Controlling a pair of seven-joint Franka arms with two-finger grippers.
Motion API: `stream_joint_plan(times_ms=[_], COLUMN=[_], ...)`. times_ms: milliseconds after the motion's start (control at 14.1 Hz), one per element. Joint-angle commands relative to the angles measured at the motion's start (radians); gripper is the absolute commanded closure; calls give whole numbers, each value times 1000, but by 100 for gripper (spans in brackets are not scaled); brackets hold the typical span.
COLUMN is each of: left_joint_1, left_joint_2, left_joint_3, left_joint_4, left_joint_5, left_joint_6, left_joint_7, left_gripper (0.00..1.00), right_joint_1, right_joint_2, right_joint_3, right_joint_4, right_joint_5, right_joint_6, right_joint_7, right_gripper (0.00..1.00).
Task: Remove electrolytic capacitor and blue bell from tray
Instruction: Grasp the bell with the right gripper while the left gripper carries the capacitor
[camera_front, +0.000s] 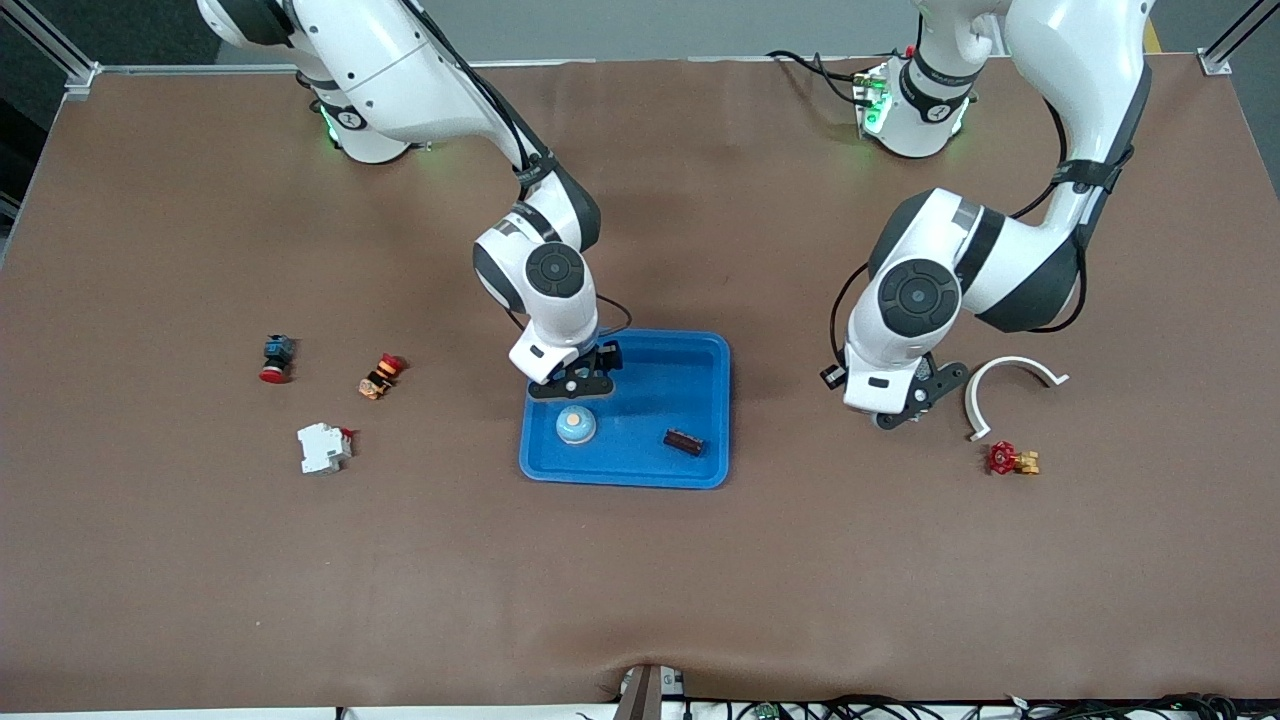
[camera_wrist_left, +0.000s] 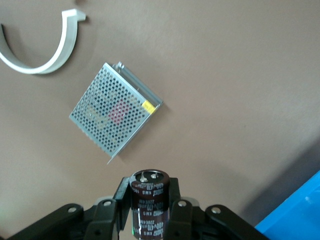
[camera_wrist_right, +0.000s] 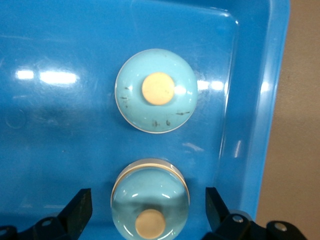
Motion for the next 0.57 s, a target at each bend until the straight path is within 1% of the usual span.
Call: stream_joint_plan(times_ms=[0,213,497], left_joint_1=[14,15,52], left_joint_2=[-54,-51,-43], left_joint_3=[-17,-16,-14], left_joint_4=[-72,-128,-142], left_joint_5=[-25,-23,-8], left_joint_6=[-13,-11,-10], left_joint_7=[13,13,16], left_gripper=[100,100,100], right_joint_1=[-2,-2,-2], right_joint_2=[8,14,22], right_joint_3=[4,4,4], right_joint_4=[0,0,1], right_joint_5=[-17,-17,-17], right_joint_6=[14,31,37], right_joint_7=[0,0,0], right_gripper=[0,0,0])
